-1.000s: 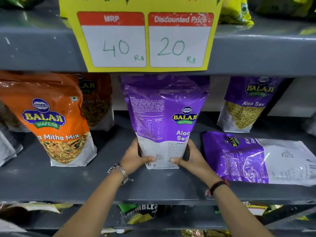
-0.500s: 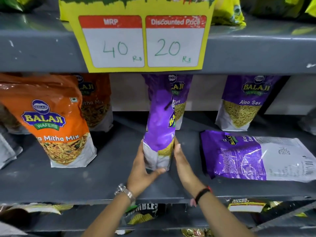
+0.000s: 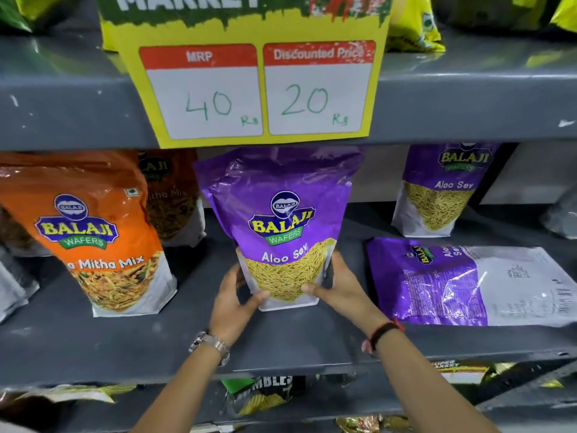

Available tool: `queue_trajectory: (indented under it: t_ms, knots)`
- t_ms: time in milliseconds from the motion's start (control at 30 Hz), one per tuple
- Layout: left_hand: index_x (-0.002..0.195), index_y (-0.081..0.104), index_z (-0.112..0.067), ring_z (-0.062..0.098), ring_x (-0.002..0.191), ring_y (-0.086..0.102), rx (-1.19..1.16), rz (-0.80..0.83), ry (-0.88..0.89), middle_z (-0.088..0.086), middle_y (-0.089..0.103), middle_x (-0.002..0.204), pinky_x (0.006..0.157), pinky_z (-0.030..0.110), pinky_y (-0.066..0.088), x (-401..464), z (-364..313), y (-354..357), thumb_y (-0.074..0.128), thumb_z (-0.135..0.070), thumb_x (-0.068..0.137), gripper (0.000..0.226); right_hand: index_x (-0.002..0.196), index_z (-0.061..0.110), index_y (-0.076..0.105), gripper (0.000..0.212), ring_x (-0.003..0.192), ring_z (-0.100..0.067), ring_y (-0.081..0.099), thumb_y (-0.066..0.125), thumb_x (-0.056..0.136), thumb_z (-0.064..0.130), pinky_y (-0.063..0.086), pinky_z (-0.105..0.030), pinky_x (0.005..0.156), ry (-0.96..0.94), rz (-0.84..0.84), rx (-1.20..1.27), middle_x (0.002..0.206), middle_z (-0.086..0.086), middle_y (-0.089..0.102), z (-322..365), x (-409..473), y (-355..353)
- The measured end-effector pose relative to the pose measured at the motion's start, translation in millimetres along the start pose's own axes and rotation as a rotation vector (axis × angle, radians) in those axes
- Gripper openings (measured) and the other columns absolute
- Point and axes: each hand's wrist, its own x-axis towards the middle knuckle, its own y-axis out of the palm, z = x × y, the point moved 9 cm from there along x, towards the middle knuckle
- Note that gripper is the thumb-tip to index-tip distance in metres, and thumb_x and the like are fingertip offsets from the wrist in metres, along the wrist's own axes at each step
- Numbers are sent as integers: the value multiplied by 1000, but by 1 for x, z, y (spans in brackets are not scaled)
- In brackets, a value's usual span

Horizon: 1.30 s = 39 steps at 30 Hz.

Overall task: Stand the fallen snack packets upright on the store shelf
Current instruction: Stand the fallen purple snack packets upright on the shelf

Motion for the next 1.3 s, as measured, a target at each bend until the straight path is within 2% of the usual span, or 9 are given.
queue_trajectory:
  t_ms: [233,400,467,567,733,933,1033,1133,1300]
  knots:
    - [114,43,-35,22,110,56,15,43,3,8,57,118,95,41,46,7,-1,-4,70,-58,47,76,122,18,38,67,116,-11,51,77,68,13,40,-34,103,21,-88,-52,119,6,55,10,-9,-3]
    - [131,31,-10,34,125,39,136,-282,206,13,37,134,107,47,33,-19,-39,-23,50,-74,61,97,139,11,23,88,131,-16,36,76,69,11,32,-26,108,-10,-230,-119,144,-3,38,28,-24,-61]
    - [126,34,-15,30,121,38,186,-344,369,15,37,129,111,33,29,-38,-72,-14,56,-58,69,75,136,8,30,78,126,-15,41,73,71,7,34,-13,100,-11,-298,-156,137,-2,42,34,-36,-101]
    - [111,46,-21,5,108,41,176,-157,522,-5,45,115,100,4,26,-55,-108,40,55,-49,75,47,127,8,45,57,121,-22,48,70,75,8,39,-25,99,22,-357,-292,130,-10,53,27,-47,-169]
    - [83,56,-27,4,70,59,62,305,-52,-11,65,76,59,5,41,-51,-67,160,68,-38,69,21,122,7,52,38,110,-26,55,59,85,11,38,-16,77,141,-252,-551,124,-15,58,1,-47,-255]
    - [83,57,-7,8,61,65,-425,427,-747,9,65,79,59,19,52,-97,-32,234,50,-23,87,17,129,20,45,48,129,-29,42,47,88,44,31,-40,109,365,-85,-735,140,-9,48,-54,-36,-323]
    - [93,55,0,16,78,64,-715,333,-844,15,64,89,57,18,57,-107,-33,258,47,-21,88,22,131,24,44,62,135,-25,34,46,81,60,24,-37,112,418,-24,-680,146,-5,40,-67,-39,-330]
    - [93,57,-4,26,96,56,-834,250,-841,17,58,104,86,29,49,-101,-37,279,47,-15,88,16,124,28,51,67,130,-25,41,54,70,67,33,-33,104,428,-6,-542,142,-2,45,-72,-40,-330]
    - [86,58,-9,18,80,53,-932,-35,-808,8,57,90,91,37,41,-77,-36,271,46,-9,89,12,130,21,44,67,130,-26,40,46,79,63,32,-32,101,428,126,-730,143,-7,43,-76,-40,-329]
